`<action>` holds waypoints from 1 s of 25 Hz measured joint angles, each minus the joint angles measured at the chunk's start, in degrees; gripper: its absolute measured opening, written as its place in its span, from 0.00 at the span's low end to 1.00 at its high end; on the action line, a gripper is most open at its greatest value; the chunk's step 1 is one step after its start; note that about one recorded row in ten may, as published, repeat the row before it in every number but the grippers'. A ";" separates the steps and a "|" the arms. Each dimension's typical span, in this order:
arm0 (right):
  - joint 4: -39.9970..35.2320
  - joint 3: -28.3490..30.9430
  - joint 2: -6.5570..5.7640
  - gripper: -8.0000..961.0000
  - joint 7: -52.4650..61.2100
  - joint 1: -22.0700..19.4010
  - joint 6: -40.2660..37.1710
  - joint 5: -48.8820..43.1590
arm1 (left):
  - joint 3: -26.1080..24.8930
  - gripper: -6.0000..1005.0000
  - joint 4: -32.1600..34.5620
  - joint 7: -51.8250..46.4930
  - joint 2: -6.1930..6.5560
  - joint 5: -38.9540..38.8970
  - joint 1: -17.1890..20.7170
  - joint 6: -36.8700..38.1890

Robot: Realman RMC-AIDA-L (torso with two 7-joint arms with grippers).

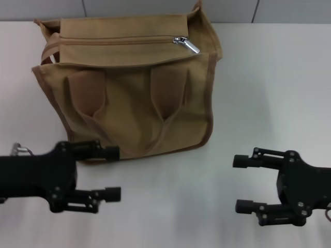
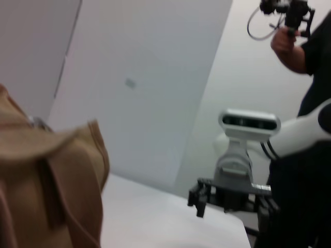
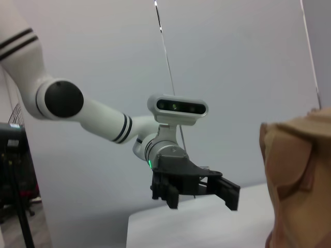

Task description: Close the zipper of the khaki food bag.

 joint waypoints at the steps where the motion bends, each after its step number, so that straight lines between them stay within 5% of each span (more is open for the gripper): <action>1: 0.30 -0.01 0.04 0.81 -0.02 0.24 0.46 -0.51 | 0.03 0.82 -0.87 0.91 -0.18 0.90 -0.19 -1.02; 11: 2.14 -0.15 1.23 0.81 -0.29 1.93 6.51 -4.12 | 0.64 0.82 -5.48 5.48 -0.51 2.87 -0.58 -4.85; 25: 2.17 -0.14 1.30 0.81 -0.37 2.03 6.26 -4.20 | 0.68 0.82 -5.54 6.13 -1.01 4.64 -0.81 -5.67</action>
